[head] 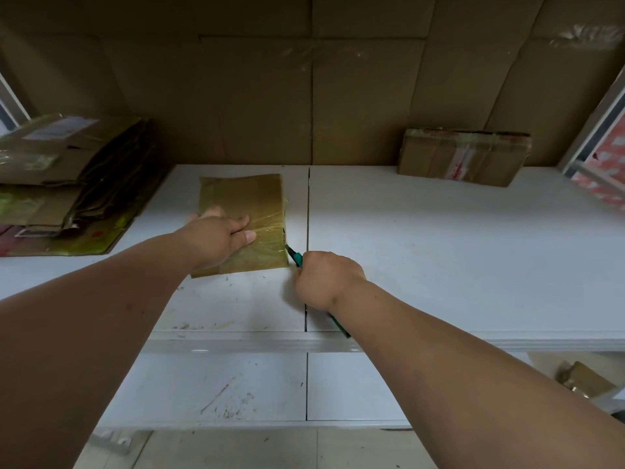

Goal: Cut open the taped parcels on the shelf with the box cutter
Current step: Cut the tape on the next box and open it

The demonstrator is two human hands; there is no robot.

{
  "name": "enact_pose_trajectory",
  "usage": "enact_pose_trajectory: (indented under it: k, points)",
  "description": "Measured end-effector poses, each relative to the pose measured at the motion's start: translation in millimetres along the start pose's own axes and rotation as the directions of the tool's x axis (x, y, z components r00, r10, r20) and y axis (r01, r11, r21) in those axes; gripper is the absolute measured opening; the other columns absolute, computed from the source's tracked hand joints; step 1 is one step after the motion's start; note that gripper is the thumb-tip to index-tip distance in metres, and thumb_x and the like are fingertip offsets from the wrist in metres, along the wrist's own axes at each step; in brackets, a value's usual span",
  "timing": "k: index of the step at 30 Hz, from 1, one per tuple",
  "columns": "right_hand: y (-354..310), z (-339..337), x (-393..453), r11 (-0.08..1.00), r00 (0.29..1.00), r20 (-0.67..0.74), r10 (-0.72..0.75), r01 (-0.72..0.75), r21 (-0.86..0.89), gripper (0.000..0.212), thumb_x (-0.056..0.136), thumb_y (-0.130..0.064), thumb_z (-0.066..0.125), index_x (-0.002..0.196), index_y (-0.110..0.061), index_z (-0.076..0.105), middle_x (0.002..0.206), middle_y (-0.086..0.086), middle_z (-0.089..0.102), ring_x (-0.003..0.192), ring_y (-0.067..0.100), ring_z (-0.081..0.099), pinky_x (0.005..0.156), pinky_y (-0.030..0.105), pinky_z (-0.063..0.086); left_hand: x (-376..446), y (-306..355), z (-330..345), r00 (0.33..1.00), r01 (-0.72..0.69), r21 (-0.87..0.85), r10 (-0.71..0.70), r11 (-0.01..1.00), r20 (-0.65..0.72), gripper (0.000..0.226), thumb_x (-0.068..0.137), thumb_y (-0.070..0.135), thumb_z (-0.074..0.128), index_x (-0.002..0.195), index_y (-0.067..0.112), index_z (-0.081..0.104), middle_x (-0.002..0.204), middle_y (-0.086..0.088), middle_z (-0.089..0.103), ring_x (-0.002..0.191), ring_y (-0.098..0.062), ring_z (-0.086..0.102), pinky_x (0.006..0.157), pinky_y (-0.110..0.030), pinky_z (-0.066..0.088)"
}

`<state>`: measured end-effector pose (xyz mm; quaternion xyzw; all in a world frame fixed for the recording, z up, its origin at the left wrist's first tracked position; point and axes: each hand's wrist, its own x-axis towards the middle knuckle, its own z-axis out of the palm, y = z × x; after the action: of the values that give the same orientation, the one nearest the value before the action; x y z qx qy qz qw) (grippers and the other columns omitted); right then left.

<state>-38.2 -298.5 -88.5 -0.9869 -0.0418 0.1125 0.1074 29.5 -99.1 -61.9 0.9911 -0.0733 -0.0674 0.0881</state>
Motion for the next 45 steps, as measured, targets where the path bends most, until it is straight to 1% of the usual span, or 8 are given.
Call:
enact_pose_trajectory:
  k: [2, 5, 12, 20, 27, 34, 40, 45]
  points:
    - [4.2, 1.0, -2.7, 0.997, 0.998, 0.065, 0.014, -0.009, -0.078, 0.007, 0.080, -0.020, 0.042, 0.074, -0.022, 0.047, 0.077, -0.004, 0.055, 0.065, 0.015, 0.051, 0.054, 0.028, 0.029, -0.7, -0.4, -2.6, 1.000, 0.002, 0.029, -0.002, 1.000, -0.014, 0.058, 0.097, 0.061, 0.029, 0.151, 0.038, 0.030, 0.138, -0.006, 0.038, 0.130, -0.030, 0.033, 0.106, -0.039, 0.029]
    - [13.3, -2.1, -3.9, 0.998, 0.994, 0.089, 0.060, -0.062, 0.026, 0.006, 0.079, -0.021, 0.044, 0.076, -0.020, 0.049, 0.079, -0.003, 0.056, 0.060, 0.016, 0.053, 0.054, 0.028, 0.033, -0.4, 0.1, -5.6, 1.000, -0.015, 0.055, 0.014, 0.998, 0.010, 0.058, 0.098, 0.060, 0.028, 0.151, 0.038, 0.029, 0.140, -0.008, 0.037, 0.132, -0.030, 0.034, 0.105, -0.038, 0.030]
    - [8.0, 0.2, 3.7, 0.998, 0.997, -0.078, -0.015, 0.020, 0.066, 0.021, 0.093, -0.028, 0.039, 0.072, -0.026, 0.035, 0.077, -0.005, 0.047, 0.067, 0.013, 0.046, 0.052, 0.028, 0.030, 2.8, -2.7, -5.0, 0.999, -0.015, -0.038, 0.016, 0.999, 0.034, 0.059, 0.096, 0.061, 0.032, 0.150, 0.038, 0.031, 0.137, -0.006, 0.037, 0.131, -0.030, 0.034, 0.108, -0.043, 0.030]
    - [8.0, 1.1, 8.3, 0.995, 0.988, -0.152, -0.032, 0.045, 0.086, 0.020, 0.096, -0.032, 0.036, 0.077, -0.027, 0.036, 0.074, -0.006, 0.047, 0.064, 0.013, 0.045, 0.051, 0.028, 0.028, 4.2, -5.6, -3.6, 0.999, -0.014, -0.074, 0.016, 0.997, 0.028, 0.058, 0.096, 0.061, 0.033, 0.150, 0.040, 0.031, 0.137, -0.006, 0.037, 0.133, -0.030, 0.032, 0.110, -0.045, 0.030]
    - [10.5, 2.3, 9.1, 0.991, 0.995, -0.083, -0.048, 0.058, 0.119, 0.025, 0.097, -0.032, 0.035, 0.073, -0.027, 0.037, 0.076, -0.004, 0.052, 0.059, 0.013, 0.051, 0.050, 0.028, 0.030, 7.4, -7.1, -1.7, 0.999, -0.027, -0.054, 0.028, 0.998, 0.022, 0.058, 0.096, 0.061, 0.032, 0.150, 0.039, 0.031, 0.139, -0.007, 0.038, 0.133, -0.031, 0.031, 0.109, -0.045, 0.028]
    - [-1.5, -6.0, 13.5, 0.994, 0.999, 0.052, 0.014, -0.020, 0.104, 0.011, 0.088, -0.019, 0.041, 0.078, -0.020, 0.046, 0.081, -0.001, 0.056, 0.061, 0.016, 0.054, 0.051, 0.027, 0.035, 9.5, -8.5, -0.5, 0.999, -0.034, -0.073, 0.037, 0.997, 0.037, 0.058, 0.095, 0.062, 0.032, 0.149, 0.040, 0.033, 0.138, -0.005, 0.038, 0.133, -0.030, 0.029, 0.110, -0.045, 0.027]
    - [-6.2, -12.5, 9.7, 0.997, 0.977, 0.206, 0.055, -0.044, -0.056, 0.009, 0.079, -0.013, 0.041, 0.076, -0.019, 0.047, 0.076, -0.001, 0.054, 0.057, 0.017, 0.051, 0.051, 0.026, 0.035, 10.1, -10.7, -1.9, 0.999, -0.031, -0.069, 0.032, 0.997, 0.015, 0.058, 0.096, 0.061, 0.033, 0.149, 0.039, 0.034, 0.136, -0.004, 0.039, 0.131, -0.030, 0.031, 0.107, -0.043, 0.029]
    - [-1.5, -16.2, 12.2, 0.992, 0.964, 0.250, 0.089, -0.109, 0.065, 0.007, 0.076, -0.014, 0.042, 0.076, -0.014, 0.050, 0.070, 0.003, 0.057, 0.050, 0.019, 0.054, 0.052, 0.024, 0.039, 13.2, -13.4, 0.2, 0.999, -0.050, -0.027, 0.050, 0.998, 0.005, 0.058, 0.095, 0.063, 0.031, 0.149, 0.041, 0.032, 0.135, -0.004, 0.039, 0.130, -0.028, 0.033, 0.107, -0.042, 0.031]
